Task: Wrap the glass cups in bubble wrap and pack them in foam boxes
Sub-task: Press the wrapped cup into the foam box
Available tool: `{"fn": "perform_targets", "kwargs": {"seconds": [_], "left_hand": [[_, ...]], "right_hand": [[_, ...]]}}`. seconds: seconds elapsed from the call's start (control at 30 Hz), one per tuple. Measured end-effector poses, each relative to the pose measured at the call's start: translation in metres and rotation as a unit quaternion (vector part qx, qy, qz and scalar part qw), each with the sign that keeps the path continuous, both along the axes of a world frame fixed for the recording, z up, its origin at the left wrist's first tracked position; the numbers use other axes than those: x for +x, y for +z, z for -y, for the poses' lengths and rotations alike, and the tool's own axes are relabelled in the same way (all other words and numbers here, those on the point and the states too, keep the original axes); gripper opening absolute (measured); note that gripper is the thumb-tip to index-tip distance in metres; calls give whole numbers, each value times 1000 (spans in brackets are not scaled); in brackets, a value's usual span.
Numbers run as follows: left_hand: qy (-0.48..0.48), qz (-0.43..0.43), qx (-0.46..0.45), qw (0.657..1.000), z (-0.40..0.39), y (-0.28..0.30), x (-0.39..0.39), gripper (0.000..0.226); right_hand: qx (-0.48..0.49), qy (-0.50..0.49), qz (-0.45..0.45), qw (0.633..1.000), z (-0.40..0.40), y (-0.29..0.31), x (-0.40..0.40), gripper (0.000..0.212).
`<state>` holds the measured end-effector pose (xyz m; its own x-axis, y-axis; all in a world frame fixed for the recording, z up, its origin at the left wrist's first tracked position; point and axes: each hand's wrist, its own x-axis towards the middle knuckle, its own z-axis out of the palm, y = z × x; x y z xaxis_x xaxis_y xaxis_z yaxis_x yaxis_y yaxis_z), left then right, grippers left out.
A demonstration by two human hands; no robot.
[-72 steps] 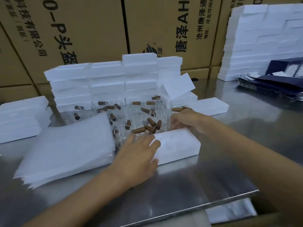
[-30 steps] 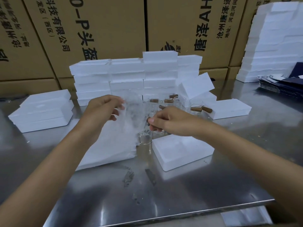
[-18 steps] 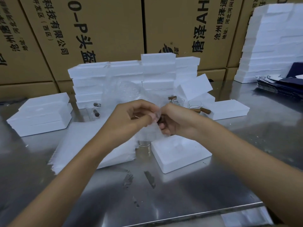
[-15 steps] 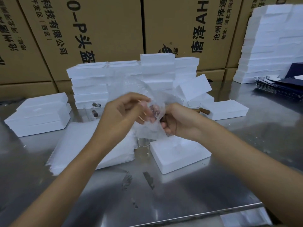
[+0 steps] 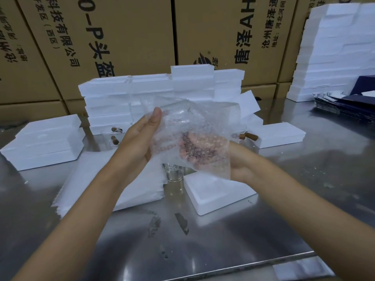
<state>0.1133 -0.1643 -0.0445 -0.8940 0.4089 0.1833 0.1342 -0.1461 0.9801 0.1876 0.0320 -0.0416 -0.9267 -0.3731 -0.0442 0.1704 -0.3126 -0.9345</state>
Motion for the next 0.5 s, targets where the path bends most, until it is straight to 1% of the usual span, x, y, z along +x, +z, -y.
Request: {"fn": "perform_targets", "kwargs": {"seconds": [0.03,0.13,0.2,0.27,0.33,0.37,0.43,0.5], "left_hand": [[-6,14,12,1000,-4,0,2,91],[-23,43,34,998,-12,0,8,101],[-20,55,18,998,-16,-1,11,113],[-13,63,5,998,-20,-3,12,118],[-13,75,13,997,-25,-4,13,121],[-13,83,22,996,-26,-4,15,124],[-14,93,38,995,-30,-5,17,126],[1,92,37,995,-33,-5,17,117]], "right_hand": [[-11,3,-2,1000,0,-1,1,22],[7,0,-28,1000,-2,-6,3,21],[37,-2,-47,998,-2,-9,4,20],[79,-2,-66,995,0,-10,7,19],[100,-4,-68,993,1,-9,9,19],[109,-2,-68,992,0,-7,11,23],[137,-3,-61,989,-6,-9,12,35],[178,-4,-57,982,-11,-10,13,35]]}}
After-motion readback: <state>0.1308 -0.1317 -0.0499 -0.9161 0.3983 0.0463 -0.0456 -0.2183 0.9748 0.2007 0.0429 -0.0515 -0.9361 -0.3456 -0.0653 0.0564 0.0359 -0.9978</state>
